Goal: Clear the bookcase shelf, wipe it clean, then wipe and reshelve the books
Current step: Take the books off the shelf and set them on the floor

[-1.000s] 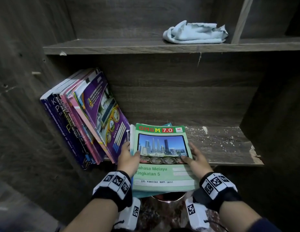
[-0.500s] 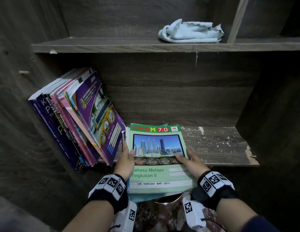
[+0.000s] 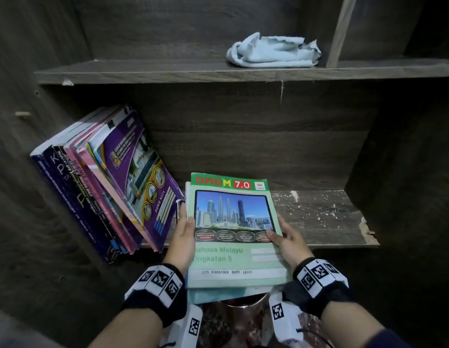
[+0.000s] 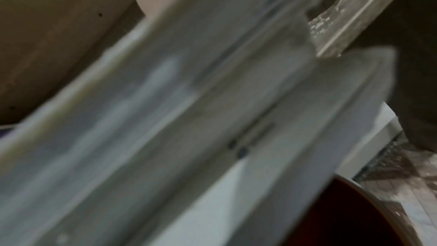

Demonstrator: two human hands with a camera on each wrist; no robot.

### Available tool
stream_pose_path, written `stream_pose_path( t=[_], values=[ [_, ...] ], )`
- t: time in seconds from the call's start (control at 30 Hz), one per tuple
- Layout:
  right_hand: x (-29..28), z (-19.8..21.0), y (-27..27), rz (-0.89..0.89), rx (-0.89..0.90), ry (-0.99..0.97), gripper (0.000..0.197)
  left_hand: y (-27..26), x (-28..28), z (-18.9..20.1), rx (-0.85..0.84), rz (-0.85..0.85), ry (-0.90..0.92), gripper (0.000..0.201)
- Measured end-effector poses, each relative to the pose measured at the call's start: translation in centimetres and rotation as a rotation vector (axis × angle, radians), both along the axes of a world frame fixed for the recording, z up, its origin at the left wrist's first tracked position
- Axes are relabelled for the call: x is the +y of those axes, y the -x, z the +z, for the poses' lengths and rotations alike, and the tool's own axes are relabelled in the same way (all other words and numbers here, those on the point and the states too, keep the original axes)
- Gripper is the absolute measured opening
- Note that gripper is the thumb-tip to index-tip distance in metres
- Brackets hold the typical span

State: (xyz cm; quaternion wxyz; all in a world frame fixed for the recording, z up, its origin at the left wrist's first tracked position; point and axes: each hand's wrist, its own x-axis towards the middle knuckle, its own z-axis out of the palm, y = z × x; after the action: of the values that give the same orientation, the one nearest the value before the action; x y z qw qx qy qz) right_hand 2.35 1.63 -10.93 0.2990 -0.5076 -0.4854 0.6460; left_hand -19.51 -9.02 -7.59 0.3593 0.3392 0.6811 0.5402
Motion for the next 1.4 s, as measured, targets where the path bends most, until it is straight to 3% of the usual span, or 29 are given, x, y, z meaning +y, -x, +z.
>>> stream_pose_path(
  t=[0.33, 0.47, 0.77, 1.0, 1.13, 1.4],
  values=[
    [-2.1, 5.2, -4.0, -0.063, 0.119, -0.133, 0.062, -3.1, -0.8, 5.2, -0.064, -0.033, -0.083, 0.050],
    [-5.1, 8.0, -6.7, -0.114, 0.139, -0.153, 0.061, -5.8, -1.9, 7.2, -0.033, -0.091, -0.088, 0.050],
    [-14.0, 13.4, -14.8, -0.230, 0.194, -0.266, 0.056, -13.4, -6.6, 11.0, -0.137, -0.216, -0.121, 0.046],
    [-22.9, 13.9, -22.8, -0.386, 0.083, -0.508, 0.055, -20.9, -12.0, 14.5, -0.175, -0.413, -0.122, 0.047],
    [-27.8, 13.8, -27.0, -0.564, -0.024, -0.495, 0.059, -25.6, -13.8, 14.9, -0.157, -0.545, -0.064, 0.047],
    [-33.5, 10.1, -34.8, -0.823, -0.172, -0.421, 0.050, -34.9, -13.8, 10.6, -0.168, -0.791, -0.020, 0.044]
  ],
)
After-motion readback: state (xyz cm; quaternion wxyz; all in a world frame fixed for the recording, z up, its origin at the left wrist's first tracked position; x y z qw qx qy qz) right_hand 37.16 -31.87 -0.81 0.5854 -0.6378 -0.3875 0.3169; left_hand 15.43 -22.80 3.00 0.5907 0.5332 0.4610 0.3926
